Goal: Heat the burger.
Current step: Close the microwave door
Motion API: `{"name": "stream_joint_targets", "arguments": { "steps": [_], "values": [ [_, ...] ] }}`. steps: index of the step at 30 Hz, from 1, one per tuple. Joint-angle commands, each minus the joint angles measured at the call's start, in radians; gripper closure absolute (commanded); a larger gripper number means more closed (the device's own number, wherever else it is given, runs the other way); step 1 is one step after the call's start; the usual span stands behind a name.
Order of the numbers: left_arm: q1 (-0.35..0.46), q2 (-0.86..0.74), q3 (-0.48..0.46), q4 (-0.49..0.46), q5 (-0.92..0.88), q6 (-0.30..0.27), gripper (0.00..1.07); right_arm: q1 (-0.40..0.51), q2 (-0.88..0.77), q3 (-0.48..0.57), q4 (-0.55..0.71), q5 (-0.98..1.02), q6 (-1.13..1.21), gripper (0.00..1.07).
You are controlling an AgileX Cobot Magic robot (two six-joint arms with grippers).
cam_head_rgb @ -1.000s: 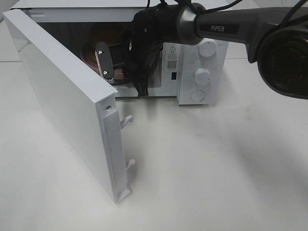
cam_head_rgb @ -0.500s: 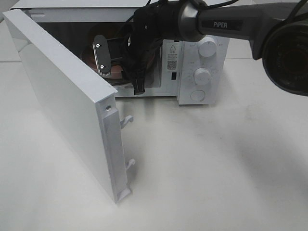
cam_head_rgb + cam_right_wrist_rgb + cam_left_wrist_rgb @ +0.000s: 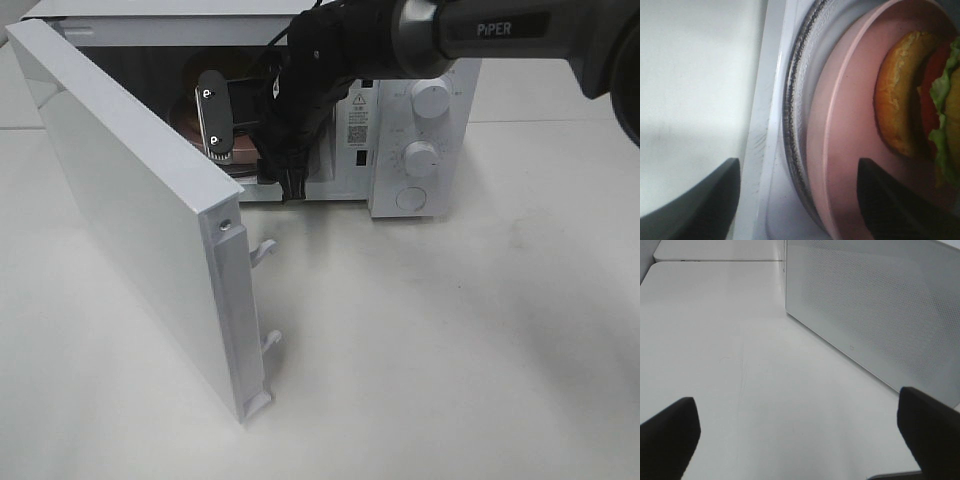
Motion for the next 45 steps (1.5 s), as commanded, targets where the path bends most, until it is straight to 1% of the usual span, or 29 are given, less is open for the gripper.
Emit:
{"name": "stream_joint_targets", "arguments": {
  "steps": [1, 2, 4, 5, 6, 7, 9, 10, 12, 15, 17, 20, 22, 23, 25, 28, 30, 31, 33, 35, 36, 37, 38, 39, 41, 42, 43, 45],
  "values": [
    [0.001, -0.023, 0.002, 0.0, -0.014, -0.001, 0.07, 0.002, -0.041, 0.052, 0.018, -0.018, 0.007, 0.34],
    [0.001, -0.023, 0.002, 0.0, -0.014, -0.001, 0.07, 0.002, -0.041, 0.052, 0.018, -0.018, 0.007, 0.34],
    [0.001, -0.023, 0.002, 0.0, -0.014, -0.001, 0.07, 0.002, -0.069, 0.112, 0.018, -0.05, 0.007, 0.31],
    [0.001, -0.023, 0.002, 0.0, -0.014, -0.001, 0.07, 0.002, -0.069, 0.112, 0.018, -0.05, 0.007, 0.31],
    [0.001, -0.023, 0.002, 0.0, -0.014, -0.001, 0.07, 0.002, -0.089, 0.146, 0.018, -0.066, 0.007, 0.31],
    [0.001, -0.023, 0.002, 0.0, -0.014, -0.001, 0.07, 0.002, -0.089, 0.146, 0.018, -0.066, 0.007, 0.31],
    [0.001, -0.023, 0.002, 0.0, -0.014, -0.001, 0.07, 0.002, -0.117, 0.198, 0.018, -0.094, 0.008, 0.31],
    [0.001, -0.023, 0.002, 0.0, -0.014, -0.001, 0.07, 0.002, -0.117, 0.198, 0.018, -0.094, 0.008, 0.31],
    [0.001, -0.023, 0.002, 0.0, -0.014, -0.001, 0.07, 0.0, -0.159, 0.267, 0.018, -0.151, 0.025, 0.31],
    [0.001, -0.023, 0.002, 0.0, -0.014, -0.001, 0.07, 0.0, -0.17, 0.283, 0.018, -0.166, 0.037, 0.31],
    [0.001, -0.023, 0.002, 0.0, -0.014, -0.001, 0.07, 0.0, -0.215, 0.339, 0.016, -0.203, 0.076, 0.31],
    [0.001, -0.023, 0.002, 0.0, -0.014, -0.001, 0.07, 0.0, -0.226, 0.356, 0.016, -0.213, 0.078, 0.31],
    [0.001, -0.023, 0.002, 0.0, -0.014, -0.001, 0.07, 0.0, -0.273, 0.426, 0.016, -0.263, 0.084, 0.31],
    [0.001, -0.023, 0.002, 0.0, -0.014, -0.001, 0.07, 0.0, -0.273, 0.426, 0.016, -0.263, 0.084, 0.31],
    [0.001, -0.023, 0.002, 0.0, -0.014, -0.001, 0.07, 0.0, -0.31, 0.479, 0.016, -0.29, 0.094, 0.31],
    [0.001, -0.023, 0.002, 0.0, -0.014, -0.001, 0.07, 0.0, -0.323, 0.498, 0.016, -0.297, 0.097, 0.31],
    [0.001, -0.023, 0.002, 0.0, -0.014, -0.001, 0.07, -0.007, -0.37, 0.56, 0.016, -0.309, 0.109, 0.31],
    [0.001, -0.023, 0.002, 0.0, -0.014, -0.001, 0.07, -0.007, -0.37, 0.56, 0.016, -0.309, 0.109, 0.31],
    [0.001, -0.023, 0.002, 0.0, -0.014, -0.001, 0.07, -0.026, -0.405, 0.609, 0.02, -0.331, 0.145, 0.31],
    [0.001, -0.023, 0.002, 0.0, -0.014, -0.001, 0.07, -0.031, -0.416, 0.622, 0.02, -0.334, 0.159, 0.31],
    [0.001, -0.023, 0.002, 0.0, -0.014, -0.001, 0.07, -0.038, -0.442, 0.656, 0.02, -0.343, 0.196, 0.31],
    [0.001, -0.023, 0.002, 0.0, -0.014, -0.001, 0.07, -0.038, -0.442, 0.656, 0.02, -0.343, 0.196, 0.31],
    [0.001, -0.023, 0.002, 0.0, -0.014, -0.001, 0.07, -0.046, -0.469, 0.689, 0.02, -0.345, 0.224, 0.31],
    [0.001, -0.023, 0.002, 0.0, -0.014, -0.001, 0.07, -0.046, -0.469, 0.689, 0.02, -0.345, 0.224, 0.31],
    [0.001, -0.023, 0.002, 0.0, -0.014, -0.001, 0.07, -0.047, -0.509, 0.732, 0.02, -0.348, 0.26, 0.31],
    [0.001, -0.023, 0.002, 0.0, -0.014, -0.001, 0.07, -0.047, -0.509, 0.732, 0.02, -0.348, 0.26, 0.31],
    [0.001, -0.023, 0.002, 0.0, -0.014, -0.001, 0.07, -0.047, -0.535, 0.763, 0.02, -0.348, 0.291, 0.32],
    [0.001, -0.023, 0.002, 0.0, -0.014, -0.001, 0.07, -0.047, -0.545, 0.778, 0.02, -0.347, 0.304, 0.32]
  ]
}}
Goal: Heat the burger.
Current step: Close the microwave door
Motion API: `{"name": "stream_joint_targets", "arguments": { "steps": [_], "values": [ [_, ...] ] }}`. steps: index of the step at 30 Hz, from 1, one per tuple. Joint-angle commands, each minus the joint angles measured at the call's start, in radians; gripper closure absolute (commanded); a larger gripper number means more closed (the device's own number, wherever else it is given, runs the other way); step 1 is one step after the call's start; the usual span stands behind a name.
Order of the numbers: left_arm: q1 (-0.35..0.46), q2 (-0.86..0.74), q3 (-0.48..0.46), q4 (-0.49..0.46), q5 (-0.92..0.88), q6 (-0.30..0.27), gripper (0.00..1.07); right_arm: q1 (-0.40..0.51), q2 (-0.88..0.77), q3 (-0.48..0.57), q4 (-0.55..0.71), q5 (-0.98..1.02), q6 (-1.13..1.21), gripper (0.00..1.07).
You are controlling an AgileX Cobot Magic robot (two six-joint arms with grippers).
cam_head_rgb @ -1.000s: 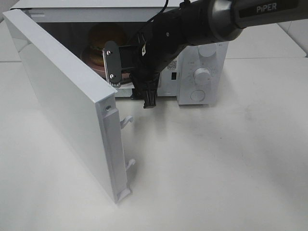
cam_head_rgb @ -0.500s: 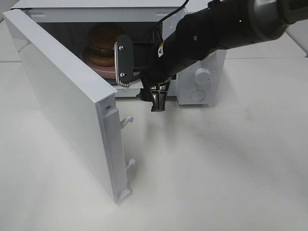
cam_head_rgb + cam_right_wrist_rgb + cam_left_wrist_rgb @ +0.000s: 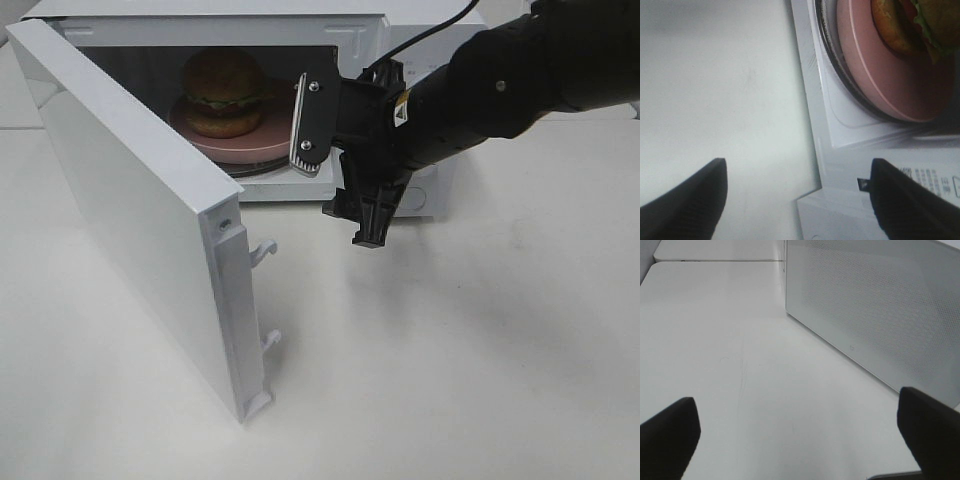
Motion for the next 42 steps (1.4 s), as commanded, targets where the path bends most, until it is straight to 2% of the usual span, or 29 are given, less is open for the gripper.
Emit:
{"name": "stream_joint_targets", "arguments": {
  "steps": [1, 18, 28, 42],
  "values": [
    [0.001, -0.023, 0.002, 0.0, -0.014, -0.001, 0.07, -0.005, -0.062, 0.061, 0.004, -0.008, 0.088, 0.32],
    [0.001, -0.023, 0.002, 0.0, -0.014, -0.001, 0.07, -0.005, -0.289, 0.257, 0.004, 0.04, 0.502, 0.32],
    [0.001, -0.023, 0.002, 0.0, -0.014, -0.001, 0.07, -0.004, -0.407, 0.271, 0.004, 0.306, 0.821, 0.32],
    [0.001, -0.023, 0.002, 0.0, -0.014, -0.001, 0.07, -0.004, -0.573, 0.271, 0.004, 0.683, 0.927, 0.32]
  ]
}}
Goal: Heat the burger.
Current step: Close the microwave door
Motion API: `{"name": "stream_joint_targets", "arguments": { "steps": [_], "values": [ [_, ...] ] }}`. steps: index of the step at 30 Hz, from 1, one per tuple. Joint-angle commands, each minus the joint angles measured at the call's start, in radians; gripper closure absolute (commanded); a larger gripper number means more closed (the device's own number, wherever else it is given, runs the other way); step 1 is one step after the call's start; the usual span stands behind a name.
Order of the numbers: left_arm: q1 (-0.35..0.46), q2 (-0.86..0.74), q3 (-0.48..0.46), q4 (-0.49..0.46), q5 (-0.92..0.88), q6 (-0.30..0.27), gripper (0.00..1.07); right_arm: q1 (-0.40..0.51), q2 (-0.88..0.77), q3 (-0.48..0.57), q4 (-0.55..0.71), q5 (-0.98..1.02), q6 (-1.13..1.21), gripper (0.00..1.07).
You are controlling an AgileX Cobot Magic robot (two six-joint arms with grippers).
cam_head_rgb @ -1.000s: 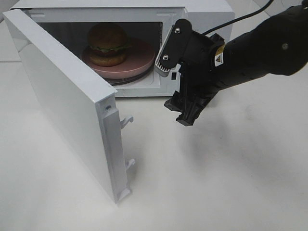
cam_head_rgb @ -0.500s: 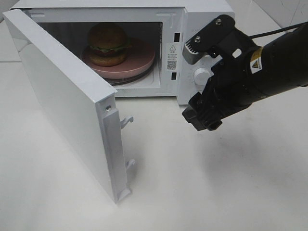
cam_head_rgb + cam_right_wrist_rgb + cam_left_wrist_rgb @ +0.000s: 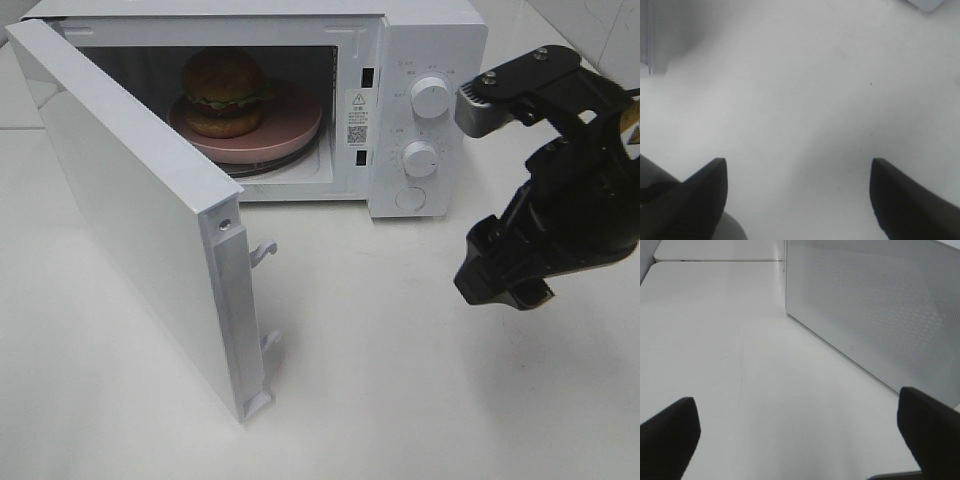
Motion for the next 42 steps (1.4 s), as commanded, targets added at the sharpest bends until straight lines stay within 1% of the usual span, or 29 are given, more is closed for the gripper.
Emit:
{"name": "stream_joint_targets", "arguments": {
  "steps": [1, 2, 4, 6, 9, 12, 15, 17, 19, 20, 22, 23, 25, 26, 27, 29, 30, 32, 33, 34, 41, 42],
  "values": [
    [0.001, -0.023, 0.002, 0.0, -0.014, -0.001, 0.07, -0.004, -0.036, 0.004, 0.002, 0.086, 0.018, 0.32],
    [0.001, -0.023, 0.002, 0.0, -0.014, -0.001, 0.07, -0.004, -0.064, 0.004, 0.002, 0.136, 0.018, 0.32],
    [0.001, -0.023, 0.002, 0.0, -0.014, -0.001, 0.07, -0.004, -0.078, 0.004, 0.002, 0.16, 0.018, 0.32],
    [0.001, -0.023, 0.002, 0.0, -0.014, -0.001, 0.07, -0.004, -0.134, 0.004, 0.002, 0.224, 0.026, 0.32],
    [0.001, -0.023, 0.002, 0.0, -0.014, -0.001, 0.07, -0.004, -0.183, 0.004, 0.002, 0.259, 0.026, 0.32],
    [0.001, -0.023, 0.002, 0.0, -0.014, -0.001, 0.07, -0.004, -0.198, 0.005, 0.002, 0.273, 0.026, 0.32],
    [0.001, -0.023, 0.002, 0.0, -0.014, -0.001, 0.07, -0.004, -0.244, 0.019, 0.002, 0.302, 0.026, 0.32],
    [0.001, -0.023, 0.002, 0.0, -0.014, -0.001, 0.07, -0.004, -0.304, 0.051, 0.002, 0.337, 0.026, 0.32],
    [0.001, -0.023, 0.002, 0.0, -0.014, -0.001, 0.07, -0.004, -0.317, 0.059, 0.002, 0.344, 0.026, 0.32],
    [0.001, -0.023, 0.002, 0.0, -0.014, -0.001, 0.07, -0.004, -0.356, 0.081, 0.002, 0.352, 0.026, 0.32],
    [0.001, -0.023, 0.002, 0.0, -0.014, -0.001, 0.07, -0.004, -0.376, 0.09, 0.002, 0.35, 0.026, 0.32],
    [0.001, -0.023, 0.002, 0.0, -0.014, -0.001, 0.07, -0.004, -0.425, 0.114, 0.002, 0.335, 0.026, 0.32],
    [0.001, -0.023, 0.002, 0.0, -0.014, -0.001, 0.07, -0.005, -0.455, 0.127, 0.001, 0.326, 0.026, 0.32],
    [0.001, -0.023, 0.002, 0.0, -0.014, -0.001, 0.07, -0.005, -0.512, 0.15, 0.002, 0.311, 0.027, 0.32],
    [0.001, -0.023, 0.002, 0.0, -0.014, -0.001, 0.07, -0.005, -0.512, 0.15, 0.002, 0.311, 0.027, 0.32],
    [0.001, -0.023, 0.002, 0.0, -0.014, -0.001, 0.07, -0.005, -0.579, 0.186, 0.002, 0.294, 0.045, 0.32],
    [0.001, -0.023, 0.002, 0.0, -0.014, -0.001, 0.07, -0.005, -0.579, 0.186, 0.002, 0.294, 0.045, 0.32],
    [0.001, -0.023, 0.002, 0.0, -0.014, -0.001, 0.07, -0.005, -0.627, 0.231, 0.002, 0.272, 0.058, 0.32],
    [0.001, -0.023, 0.002, 0.0, -0.014, -0.001, 0.07, -0.005, -0.627, 0.231, 0.002, 0.272, 0.058, 0.32],
    [0.001, -0.023, 0.002, 0.0, -0.014, -0.001, 0.07, -0.005, -0.654, 0.26, 0.002, 0.268, 0.067, 0.32],
    [0.001, -0.023, 0.002, 0.0, -0.014, -0.001, 0.07, -0.006, -0.695, 0.256, 0.002, 0.272, 0.074, 0.32],
    [0.001, -0.023, 0.002, 0.0, -0.014, -0.001, 0.07, -0.026, -0.705, 0.256, 0.004, 0.29, 0.074, 0.32]
  ]
}}
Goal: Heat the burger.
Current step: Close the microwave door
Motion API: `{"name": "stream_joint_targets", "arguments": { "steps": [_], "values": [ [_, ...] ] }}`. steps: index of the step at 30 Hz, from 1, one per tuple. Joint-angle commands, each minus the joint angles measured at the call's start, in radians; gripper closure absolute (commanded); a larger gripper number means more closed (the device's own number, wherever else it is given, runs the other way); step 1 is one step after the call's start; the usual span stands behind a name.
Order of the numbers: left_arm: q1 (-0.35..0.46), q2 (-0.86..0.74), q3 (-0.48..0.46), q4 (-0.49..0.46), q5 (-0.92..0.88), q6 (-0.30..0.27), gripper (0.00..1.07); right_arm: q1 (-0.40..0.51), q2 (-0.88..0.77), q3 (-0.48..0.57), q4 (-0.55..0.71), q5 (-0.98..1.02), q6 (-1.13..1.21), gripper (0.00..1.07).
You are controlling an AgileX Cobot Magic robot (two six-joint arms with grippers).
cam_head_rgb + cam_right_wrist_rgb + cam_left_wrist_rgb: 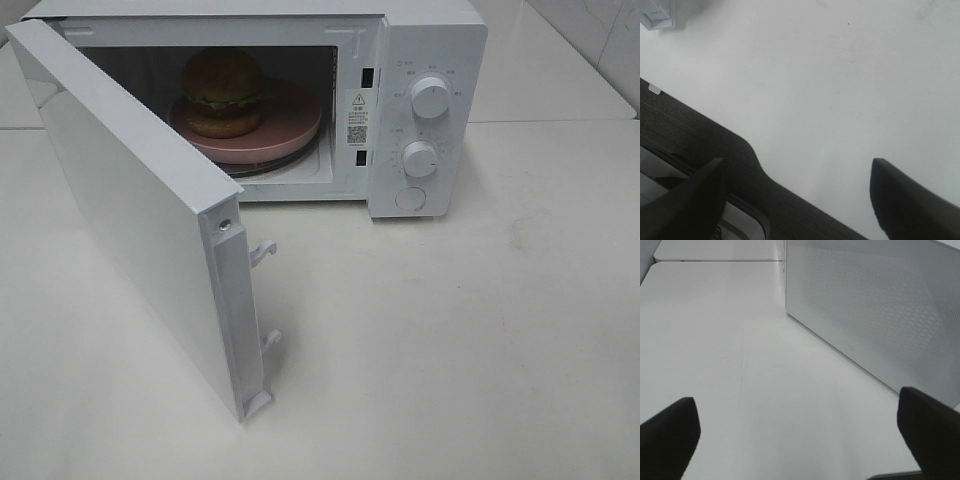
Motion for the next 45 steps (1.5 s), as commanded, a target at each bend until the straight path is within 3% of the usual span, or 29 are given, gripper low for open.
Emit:
{"name": "stream_joint_targets", "arguments": {
  "steps": [1, 6, 21, 36, 45],
  "values": [
    [0.001, -0.023, 0.002, 0.0, -0.014, -0.001, 0.07, -0.022, -0.017, 0.006, 0.002, 0.017, 0.007, 0.32],
    [0.001, -0.023, 0.002, 0.0, -0.014, -0.001, 0.07, -0.17, -0.081, 0.021, 0.001, 0.06, -0.025, 0.32],
    [0.001, -0.023, 0.002, 0.0, -0.014, -0.001, 0.07, -0.406, -0.361, 0.035, 0.017, 0.075, -0.031, 0.32],
    [0.001, -0.023, 0.002, 0.0, -0.014, -0.001, 0.07, -0.49, -0.575, 0.036, 0.025, 0.075, -0.031, 0.32],
    [0.001, -0.02, 0.002, 0.0, -0.014, -0.001, 0.07, -0.49, -0.574, 0.036, 0.026, 0.075, -0.032, 0.32]
  ]
}}
